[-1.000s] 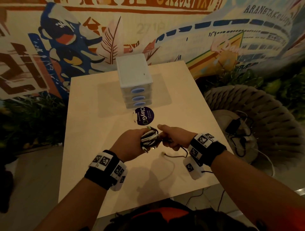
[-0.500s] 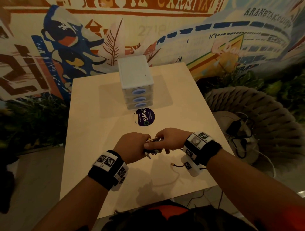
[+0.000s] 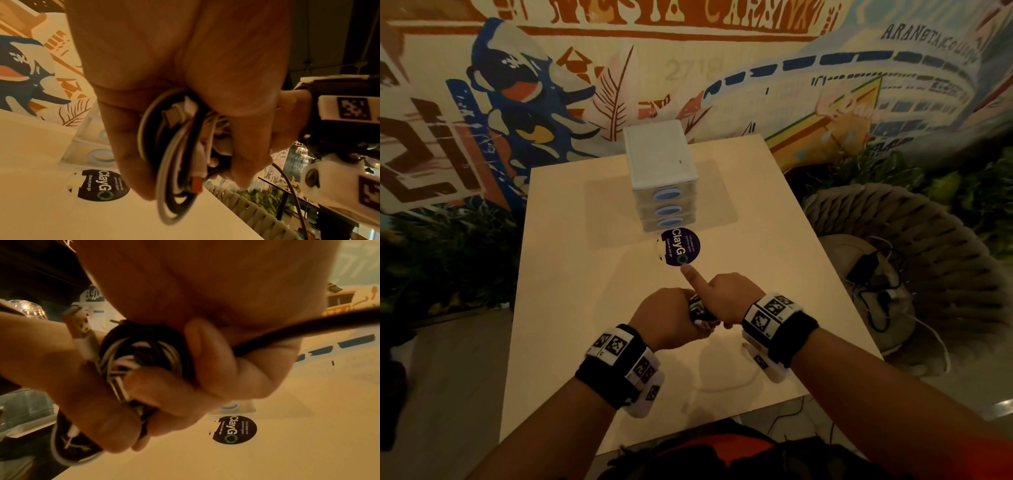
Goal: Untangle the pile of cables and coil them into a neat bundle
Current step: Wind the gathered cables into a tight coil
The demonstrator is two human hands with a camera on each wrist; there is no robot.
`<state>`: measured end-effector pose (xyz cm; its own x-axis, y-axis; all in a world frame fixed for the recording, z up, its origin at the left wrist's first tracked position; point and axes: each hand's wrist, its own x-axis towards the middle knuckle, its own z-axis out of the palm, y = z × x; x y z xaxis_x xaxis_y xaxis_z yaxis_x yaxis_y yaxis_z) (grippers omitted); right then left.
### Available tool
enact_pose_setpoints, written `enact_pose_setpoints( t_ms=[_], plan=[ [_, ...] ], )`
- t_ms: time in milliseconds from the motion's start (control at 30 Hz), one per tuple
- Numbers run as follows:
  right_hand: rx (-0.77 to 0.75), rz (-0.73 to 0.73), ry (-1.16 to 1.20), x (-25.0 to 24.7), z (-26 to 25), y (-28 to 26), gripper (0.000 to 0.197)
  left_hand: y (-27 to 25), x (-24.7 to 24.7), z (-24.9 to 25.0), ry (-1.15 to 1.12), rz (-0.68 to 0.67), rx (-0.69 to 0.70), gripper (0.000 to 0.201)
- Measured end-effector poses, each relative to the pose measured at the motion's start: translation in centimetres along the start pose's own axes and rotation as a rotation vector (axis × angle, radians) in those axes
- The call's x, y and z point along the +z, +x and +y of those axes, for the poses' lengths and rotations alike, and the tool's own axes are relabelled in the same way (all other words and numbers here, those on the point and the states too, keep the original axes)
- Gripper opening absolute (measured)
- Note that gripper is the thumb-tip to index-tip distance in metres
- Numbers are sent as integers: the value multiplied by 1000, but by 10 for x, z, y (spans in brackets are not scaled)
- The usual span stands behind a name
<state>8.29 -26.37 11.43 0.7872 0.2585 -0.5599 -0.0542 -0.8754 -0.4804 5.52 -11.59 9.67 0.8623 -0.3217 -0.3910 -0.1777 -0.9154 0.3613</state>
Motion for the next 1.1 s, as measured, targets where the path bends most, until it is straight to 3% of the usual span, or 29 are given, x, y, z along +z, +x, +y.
enact_pose_setpoints(
  t_ms=[133, 233, 300, 367, 467, 633, 700, 767, 900, 1100],
  plan=[
    [-19, -33, 40, 8, 5, -1, 102, 0, 4, 3, 112, -2, 15, 26],
    [-97, 124, 48, 13, 4, 1, 83, 1, 4, 4, 121, -10, 28, 24],
    [-93, 170, 65, 13, 2, 3, 81, 1, 2, 5, 67, -15, 30, 25],
    [-55, 160, 88, 10, 1, 4, 82, 0, -1, 6, -24, -14, 30, 35],
    [52, 77, 139, 5, 3, 4, 77, -4, 0, 6, -202, 2, -3, 78],
    [193, -57, 275, 3, 8, 3, 69, -7, 2, 8, -293, -70, 32, 81],
    [185, -64, 330, 5, 9, 0, 74, -8, -2, 7, -285, -98, 68, 84],
    [185, -60, 398, 6, 8, -1, 91, -9, -5, 6, -261, -115, 106, 84],
    [174, -48, 496, 11, 10, 6, 117, -8, -12, 4, -228, -165, 168, 68],
    [173, -169, 569, 2, 14, 3, 120, -5, -16, -3, -135, -130, 211, 63]
  ],
)
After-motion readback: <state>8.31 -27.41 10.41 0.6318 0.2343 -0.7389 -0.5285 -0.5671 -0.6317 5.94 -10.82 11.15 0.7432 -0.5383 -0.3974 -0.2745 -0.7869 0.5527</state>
